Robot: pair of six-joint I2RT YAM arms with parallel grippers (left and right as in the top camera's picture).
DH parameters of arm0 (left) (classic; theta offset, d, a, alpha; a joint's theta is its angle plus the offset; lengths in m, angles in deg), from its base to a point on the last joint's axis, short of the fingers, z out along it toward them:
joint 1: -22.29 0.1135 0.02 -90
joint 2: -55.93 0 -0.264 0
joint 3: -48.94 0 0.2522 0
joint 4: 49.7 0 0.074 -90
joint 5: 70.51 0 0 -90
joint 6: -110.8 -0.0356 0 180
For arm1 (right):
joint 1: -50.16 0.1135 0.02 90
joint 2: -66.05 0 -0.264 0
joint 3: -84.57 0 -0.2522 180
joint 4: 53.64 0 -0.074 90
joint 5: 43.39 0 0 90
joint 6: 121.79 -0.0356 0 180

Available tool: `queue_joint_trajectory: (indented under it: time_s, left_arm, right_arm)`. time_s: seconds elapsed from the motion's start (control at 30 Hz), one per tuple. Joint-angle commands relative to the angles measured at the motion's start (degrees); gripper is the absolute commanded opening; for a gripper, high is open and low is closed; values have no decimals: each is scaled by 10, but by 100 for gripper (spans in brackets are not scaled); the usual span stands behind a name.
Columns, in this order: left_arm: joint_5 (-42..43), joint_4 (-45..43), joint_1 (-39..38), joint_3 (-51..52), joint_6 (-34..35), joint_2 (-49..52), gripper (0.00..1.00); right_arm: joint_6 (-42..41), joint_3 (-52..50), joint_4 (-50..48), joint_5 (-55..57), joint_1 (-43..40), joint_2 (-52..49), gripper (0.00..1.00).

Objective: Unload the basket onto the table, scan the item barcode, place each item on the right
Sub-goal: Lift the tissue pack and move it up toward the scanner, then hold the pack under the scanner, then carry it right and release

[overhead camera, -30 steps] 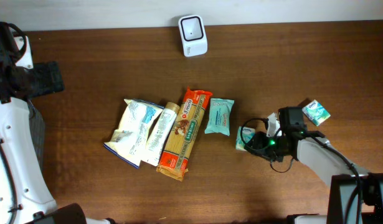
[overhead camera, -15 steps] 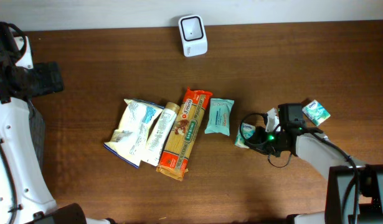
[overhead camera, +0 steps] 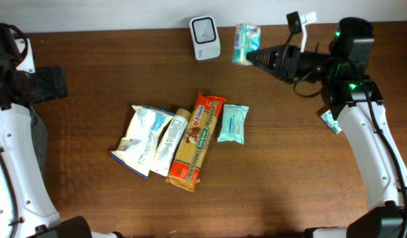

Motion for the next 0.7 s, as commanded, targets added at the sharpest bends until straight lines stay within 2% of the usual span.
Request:
queue_joint_trajectory:
  time_s: [0.0, 0.23, 0.3, 0.4, 0.47, 0.57, 0.63, 0.67]
  left_arm:
    - [-6, 0, 1, -3, 0, -7, 99]
    - [-6, 0, 1, -3, 0, -7, 99]
    - [-6, 0, 1, -3, 0, -7, 99]
    - [-6, 0, 1, -3, 0, -7, 99]
    - [-6, 0, 1, -3, 0, -7, 99]
    - [-6, 0, 1, -3, 0, -7, 99]
    - [-6, 0, 1, -3, 0, -7, 99]
    - [-6, 0, 1, -3, 0, -7, 99]
  right_arm:
    - [-113, 8, -74, -29, -2, 8, 4]
    - [-73, 8, -77, 13, 7, -24, 4]
    - [-42, 8, -38, 28, 22, -43, 4]
    - [29, 8, 79, 94, 47, -67, 4]
    - [92, 8, 178, 188, 70, -79, 4]
    - [143, 19, 247, 287, 89, -80, 4]
    - [182, 61, 309, 345, 96, -85, 4]
    - [221, 125, 381, 406, 105, -98, 4]
